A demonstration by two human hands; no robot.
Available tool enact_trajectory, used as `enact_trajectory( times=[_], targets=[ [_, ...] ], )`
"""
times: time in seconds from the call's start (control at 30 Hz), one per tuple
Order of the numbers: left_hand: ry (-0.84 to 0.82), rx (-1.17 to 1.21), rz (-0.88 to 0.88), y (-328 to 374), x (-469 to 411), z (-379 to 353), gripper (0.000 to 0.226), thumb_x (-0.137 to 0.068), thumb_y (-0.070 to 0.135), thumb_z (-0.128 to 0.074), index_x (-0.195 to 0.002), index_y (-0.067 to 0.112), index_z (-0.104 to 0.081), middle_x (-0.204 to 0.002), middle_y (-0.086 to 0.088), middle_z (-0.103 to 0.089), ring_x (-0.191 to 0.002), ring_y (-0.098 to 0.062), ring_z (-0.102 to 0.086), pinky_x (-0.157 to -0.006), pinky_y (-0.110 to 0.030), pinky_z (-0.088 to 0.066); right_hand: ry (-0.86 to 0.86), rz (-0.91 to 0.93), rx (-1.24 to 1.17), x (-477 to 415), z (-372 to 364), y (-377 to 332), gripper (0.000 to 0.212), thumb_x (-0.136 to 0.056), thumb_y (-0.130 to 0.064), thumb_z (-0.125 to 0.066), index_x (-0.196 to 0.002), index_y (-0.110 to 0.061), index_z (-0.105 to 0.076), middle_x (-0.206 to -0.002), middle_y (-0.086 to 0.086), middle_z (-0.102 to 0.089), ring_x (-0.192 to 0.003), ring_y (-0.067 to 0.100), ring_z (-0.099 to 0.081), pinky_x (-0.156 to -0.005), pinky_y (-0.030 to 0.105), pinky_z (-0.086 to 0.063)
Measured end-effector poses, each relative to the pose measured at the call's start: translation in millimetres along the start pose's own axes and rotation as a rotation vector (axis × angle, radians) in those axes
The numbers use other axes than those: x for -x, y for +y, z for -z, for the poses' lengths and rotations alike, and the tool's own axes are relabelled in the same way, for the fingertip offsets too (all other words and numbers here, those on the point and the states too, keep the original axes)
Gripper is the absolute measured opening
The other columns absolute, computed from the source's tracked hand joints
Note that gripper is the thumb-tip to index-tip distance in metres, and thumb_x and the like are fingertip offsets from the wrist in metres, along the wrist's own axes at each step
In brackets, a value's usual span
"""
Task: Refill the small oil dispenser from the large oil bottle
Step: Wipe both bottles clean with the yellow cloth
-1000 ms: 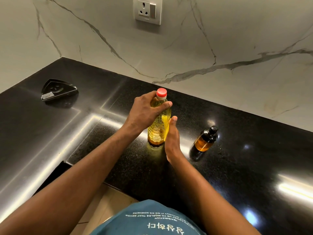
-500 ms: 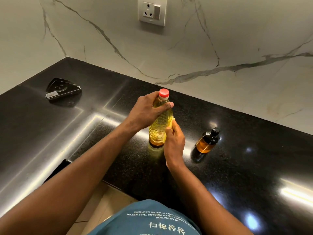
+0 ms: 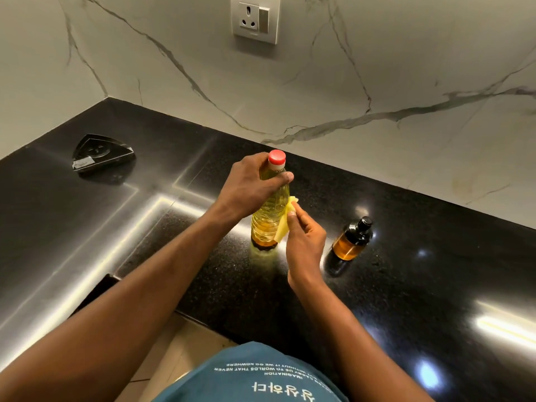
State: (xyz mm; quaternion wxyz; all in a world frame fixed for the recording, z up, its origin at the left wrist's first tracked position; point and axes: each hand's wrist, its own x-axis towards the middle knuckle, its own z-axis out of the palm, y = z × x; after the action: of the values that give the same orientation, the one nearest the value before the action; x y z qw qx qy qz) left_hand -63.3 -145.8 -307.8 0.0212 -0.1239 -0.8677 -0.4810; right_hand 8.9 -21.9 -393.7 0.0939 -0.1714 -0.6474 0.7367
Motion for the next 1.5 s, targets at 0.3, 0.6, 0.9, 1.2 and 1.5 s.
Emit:
enact_trajectory(
  times=[0.3,0.6,0.9,1.2,1.5],
  targets=[
    [0.030,0.032,-0.006,-1,0,-5,0.027,-0.092,0.036,-0.075,-0.105,0.013,-0.070,-0.096,-0.002,-0.071,-0.094,-0.014,-0.069,-0.087,-0.035,-0.059,-0.129,-0.093,0.016,-24,-35,12,0.085,-0.086,-0.093,-0.023,-0.140,-0.039,-0.060,-0.138,-0.001,-0.068,-0.126,0.017,-0.066,-0.114,0.052,-0.047],
    [0.081,0.012,-0.026,-3,1,-10,0.028,-0.092,0.038,-0.075,-0.106,0.013,-0.069,-0.094,0.000,-0.068,-0.089,-0.012,-0.065,-0.081,-0.026,-0.054,-0.195,-0.071,0.019,4,-17,33,0.078,-0.096,-0.082,-0.023,-0.156,-0.037,-0.043,-0.151,-0.007,-0.058,-0.136,0.007,-0.056,-0.107,0.028,-0.045],
    [0.071,0.012,-0.021,-4,1,-8,0.027,-0.092,0.038,-0.075,-0.104,0.015,-0.069,-0.094,-0.001,-0.070,-0.092,-0.016,-0.067,-0.083,-0.032,-0.057,-0.249,-0.118,0.048,-39,-17,35,0.085,-0.088,-0.092,-0.018,-0.138,-0.038,-0.064,-0.131,-0.005,-0.073,-0.121,0.011,-0.068,-0.115,0.045,-0.046],
    [0.092,0.023,-0.027,-7,4,-10,0.027,-0.091,0.039,-0.076,-0.104,0.016,-0.069,-0.092,0.003,-0.068,-0.089,-0.010,-0.065,-0.079,-0.022,-0.053,-0.238,-0.135,0.066,7,-2,57,0.078,-0.097,-0.082,-0.020,-0.153,-0.036,-0.049,-0.144,-0.011,-0.064,-0.129,0.001,-0.060,-0.104,0.023,-0.044],
    [0.105,0.016,-0.029,-5,4,-12,0.027,-0.092,0.037,-0.075,-0.105,0.014,-0.070,-0.091,0.002,-0.068,-0.088,-0.011,-0.065,-0.078,-0.023,-0.053,-0.247,-0.195,0.105,-44,-9,50,0.088,-0.084,-0.096,-0.022,-0.129,-0.037,-0.069,-0.131,-0.005,-0.073,-0.124,0.012,-0.066,-0.119,0.047,-0.043]
  ],
)
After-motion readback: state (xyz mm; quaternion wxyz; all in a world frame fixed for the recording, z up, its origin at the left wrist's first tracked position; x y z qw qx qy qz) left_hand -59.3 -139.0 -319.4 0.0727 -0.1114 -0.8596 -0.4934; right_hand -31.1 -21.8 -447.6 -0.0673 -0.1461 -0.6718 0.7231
